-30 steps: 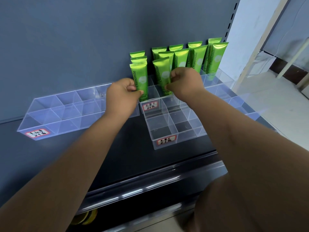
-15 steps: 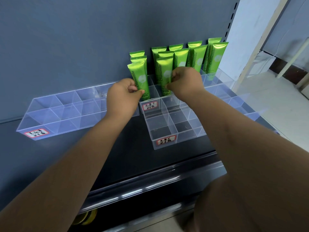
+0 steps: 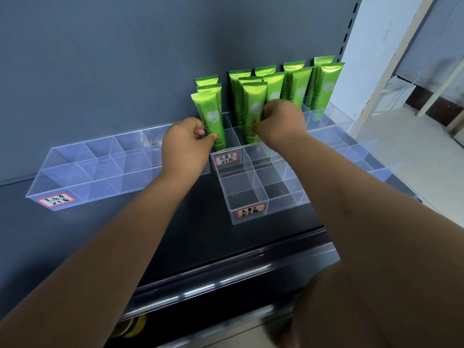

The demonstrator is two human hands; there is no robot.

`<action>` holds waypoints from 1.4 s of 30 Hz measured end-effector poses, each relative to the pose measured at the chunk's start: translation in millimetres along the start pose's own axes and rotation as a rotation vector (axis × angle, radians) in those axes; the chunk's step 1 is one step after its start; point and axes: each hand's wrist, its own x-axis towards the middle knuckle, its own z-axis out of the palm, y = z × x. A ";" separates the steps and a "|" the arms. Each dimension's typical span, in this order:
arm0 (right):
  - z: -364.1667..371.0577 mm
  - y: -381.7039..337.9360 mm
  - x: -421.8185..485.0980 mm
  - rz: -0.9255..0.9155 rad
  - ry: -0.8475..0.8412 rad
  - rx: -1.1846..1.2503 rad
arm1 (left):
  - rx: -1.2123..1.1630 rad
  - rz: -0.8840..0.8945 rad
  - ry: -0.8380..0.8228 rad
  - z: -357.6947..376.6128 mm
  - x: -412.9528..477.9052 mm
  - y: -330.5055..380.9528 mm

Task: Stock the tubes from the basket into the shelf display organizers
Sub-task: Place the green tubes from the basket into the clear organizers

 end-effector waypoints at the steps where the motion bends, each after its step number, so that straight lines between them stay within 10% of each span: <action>1: 0.2 -0.2 -0.1 0.000 -0.004 -0.003 | -0.002 0.003 -0.001 0.2 0.0 -0.3; 42: -16.1 -18.7 -29.2 0.041 -0.050 -0.143 | -0.006 0.041 0.085 -4.1 -11.6 12.3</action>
